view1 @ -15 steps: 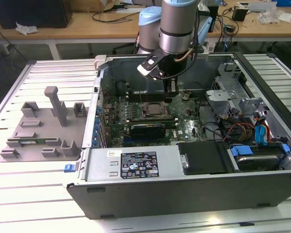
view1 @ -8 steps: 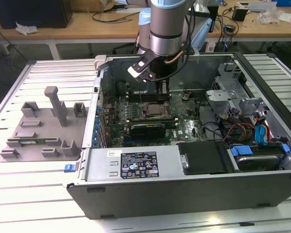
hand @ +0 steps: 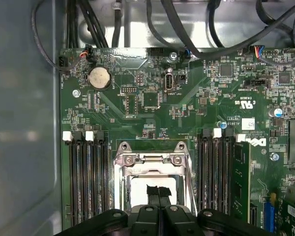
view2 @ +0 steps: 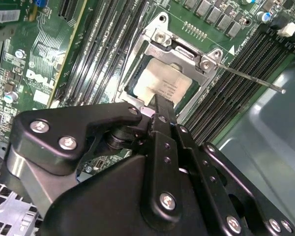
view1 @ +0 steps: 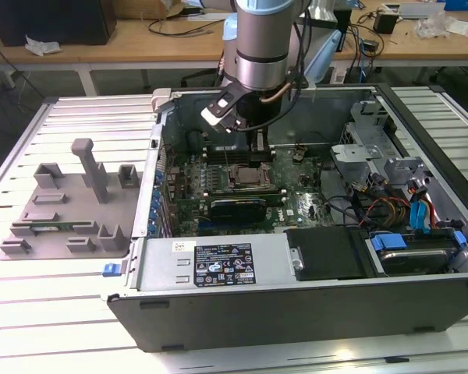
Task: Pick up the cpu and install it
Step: 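Close the cpu cover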
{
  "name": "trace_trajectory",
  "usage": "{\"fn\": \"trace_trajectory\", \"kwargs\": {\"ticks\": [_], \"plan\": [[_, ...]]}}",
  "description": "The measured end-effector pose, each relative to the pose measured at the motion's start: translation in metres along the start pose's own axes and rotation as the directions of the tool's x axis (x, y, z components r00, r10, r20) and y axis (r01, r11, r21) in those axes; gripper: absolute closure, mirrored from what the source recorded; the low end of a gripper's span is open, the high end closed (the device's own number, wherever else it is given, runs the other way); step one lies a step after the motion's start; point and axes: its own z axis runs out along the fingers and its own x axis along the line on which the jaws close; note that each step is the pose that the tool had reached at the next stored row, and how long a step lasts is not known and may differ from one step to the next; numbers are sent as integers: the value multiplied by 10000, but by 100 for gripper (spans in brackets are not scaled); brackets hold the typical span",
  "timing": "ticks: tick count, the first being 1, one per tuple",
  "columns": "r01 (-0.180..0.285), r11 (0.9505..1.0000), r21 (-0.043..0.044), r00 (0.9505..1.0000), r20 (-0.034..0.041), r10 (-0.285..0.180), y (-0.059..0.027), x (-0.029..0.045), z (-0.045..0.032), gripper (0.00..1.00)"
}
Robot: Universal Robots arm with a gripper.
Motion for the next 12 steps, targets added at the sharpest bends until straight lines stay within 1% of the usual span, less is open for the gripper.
{"fn": "trace_trajectory", "kwargs": {"ticks": [1, 3, 4, 6, 7, 9, 11, 12], "plan": [[256, 9997, -1, 9997, 1, -256, 0, 0, 0, 89], [815, 9967, -3, 9967, 3, -815, 0, 0, 0, 89], [994, 9951, -4, 9951, 4, -994, 0, 0, 0, 89], [1470, 9891, -5, 9891, 6, -1470, 0, 0, 0, 89], [1749, 9846, -6, 9846, 7, -1749, 0, 0, 0, 89], [2118, 9773, -8, 9773, 9, -2118, 0, 0, 0, 89], [2478, 9688, -8, 9688, 10, -2478, 0, 0, 0, 89], [2768, 9609, -9, 9609, 12, -2768, 0, 0, 0, 89]]}}
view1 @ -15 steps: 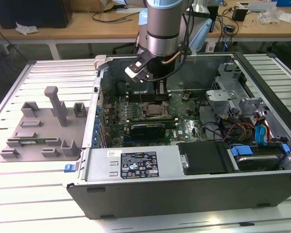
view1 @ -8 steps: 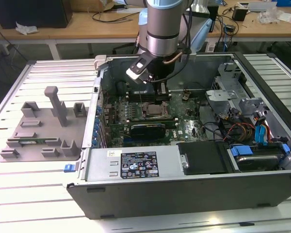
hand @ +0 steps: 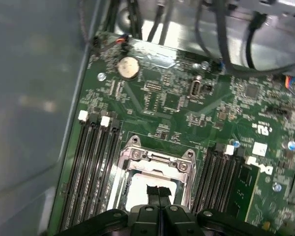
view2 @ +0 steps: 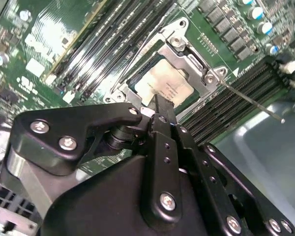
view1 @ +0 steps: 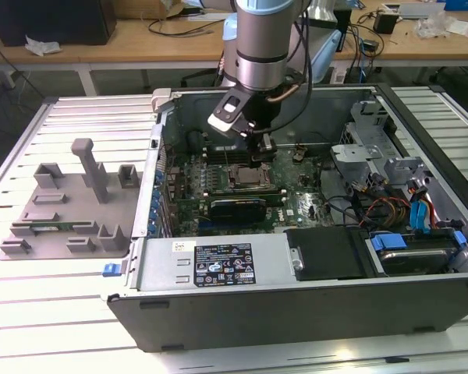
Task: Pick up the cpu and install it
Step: 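Close the cpu cover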
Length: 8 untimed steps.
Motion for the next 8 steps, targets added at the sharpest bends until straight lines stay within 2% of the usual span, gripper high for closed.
{"fn": "trace_trajectory", "kwargs": {"ticks": [2, 5, 6, 8], "plan": [[404, 9992, -2, 9992, 1, -404, 0, 0, 0, 89], [1035, 9946, -4, 9946, 5, -1035, 0, 0, 0, 89], [1207, 9927, -4, 9927, 5, -1207, 0, 0, 0, 89], [1757, 9844, -6, 9844, 7, -1757, 0, 0, 0, 89]]}}
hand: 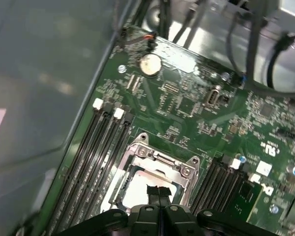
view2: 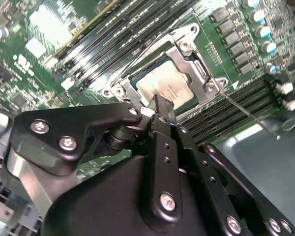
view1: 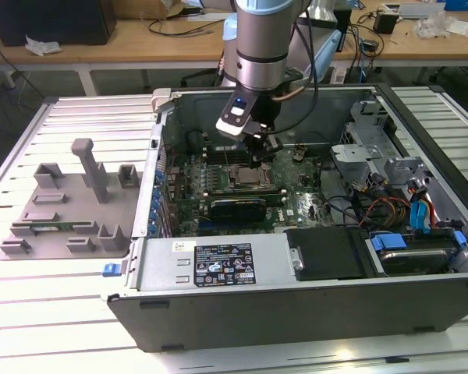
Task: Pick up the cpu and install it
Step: 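Close the cpu cover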
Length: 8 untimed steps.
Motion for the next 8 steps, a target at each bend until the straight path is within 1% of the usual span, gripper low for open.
{"fn": "trace_trajectory", "kwargs": {"ticks": [3, 4, 6, 7, 8], "plan": [[545, 9985, -2, 9985, 2, -545, 0, 0, 0, 89], [834, 9965, -3, 9965, 3, -834, 0, 0, 0, 89], [1234, 9924, -4, 9924, 5, -1234, 0, 0, 0, 89], [1504, 9886, -5, 9886, 6, -1504, 0, 0, 0, 89], [1681, 9858, -6, 9858, 7, -1681, 0, 0, 0, 89]]}}
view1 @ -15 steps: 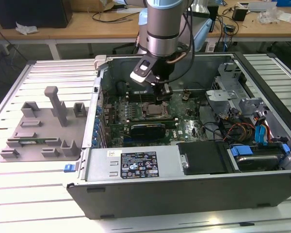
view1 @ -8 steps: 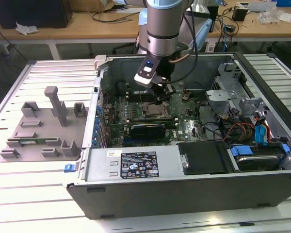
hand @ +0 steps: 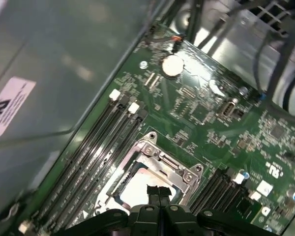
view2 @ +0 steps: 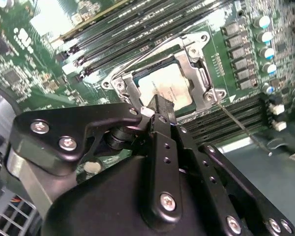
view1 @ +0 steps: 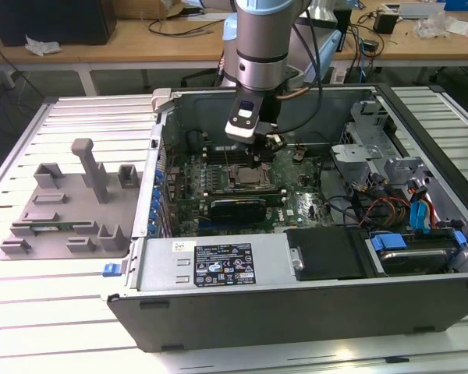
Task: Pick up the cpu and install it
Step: 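Close the cpu cover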
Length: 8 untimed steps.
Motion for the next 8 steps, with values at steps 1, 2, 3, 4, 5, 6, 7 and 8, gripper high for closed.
{"fn": "trace_trajectory", "kwargs": {"ticks": [1, 2, 3, 4, 5, 6, 7, 8], "plan": [[267, 9996, -1, 9996, 1, -267, 0, 0, 0, 89], [555, 9985, -2, 9985, 2, -555, 0, 0, 0, 89], [736, 9973, -3, 9973, 3, -736, 0, 0, 0, 89], [1001, 9950, -4, 9950, 4, -1001, 0, 0, 0, 89], [1207, 9927, -5, 9927, 5, -1207, 0, 0, 0, 89], [1418, 9899, -6, 9899, 5, -1418, 0, 0, 0, 89], [1590, 9873, -6, 9873, 6, -1590, 0, 0, 0, 89], [1804, 9836, -7, 9836, 7, -1804, 0, 0, 0, 89]]}}
